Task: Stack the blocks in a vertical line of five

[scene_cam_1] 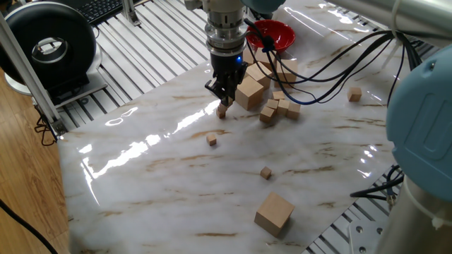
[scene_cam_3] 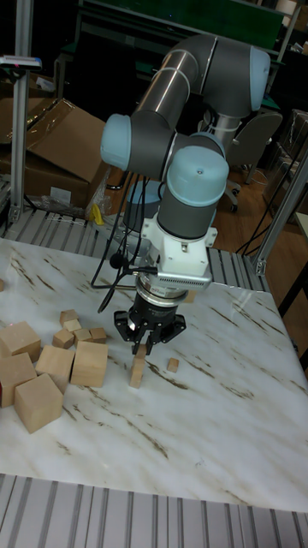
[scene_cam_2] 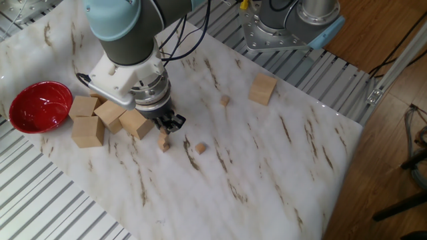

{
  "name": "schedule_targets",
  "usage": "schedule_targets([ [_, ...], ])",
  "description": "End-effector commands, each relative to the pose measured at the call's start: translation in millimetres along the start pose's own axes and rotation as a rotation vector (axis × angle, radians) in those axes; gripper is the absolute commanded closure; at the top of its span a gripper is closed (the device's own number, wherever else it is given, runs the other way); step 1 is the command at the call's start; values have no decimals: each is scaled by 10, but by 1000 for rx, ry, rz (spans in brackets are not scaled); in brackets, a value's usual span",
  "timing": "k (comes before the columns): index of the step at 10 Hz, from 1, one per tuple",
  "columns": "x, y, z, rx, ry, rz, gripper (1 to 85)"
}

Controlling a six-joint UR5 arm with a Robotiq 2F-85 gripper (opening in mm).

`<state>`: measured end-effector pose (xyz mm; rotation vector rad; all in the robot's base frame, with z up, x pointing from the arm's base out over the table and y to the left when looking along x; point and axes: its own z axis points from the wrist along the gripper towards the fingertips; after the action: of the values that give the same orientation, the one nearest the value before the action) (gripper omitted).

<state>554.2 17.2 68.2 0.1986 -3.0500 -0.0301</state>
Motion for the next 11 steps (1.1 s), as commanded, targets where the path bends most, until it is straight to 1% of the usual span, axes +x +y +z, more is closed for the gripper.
schedule_targets([
  [1,-12,30,-3,-16,-1,5,847],
  [5,-13,30,0,-16,-1,5,847],
  [11,15,7,7,-7,13,-23,833],
])
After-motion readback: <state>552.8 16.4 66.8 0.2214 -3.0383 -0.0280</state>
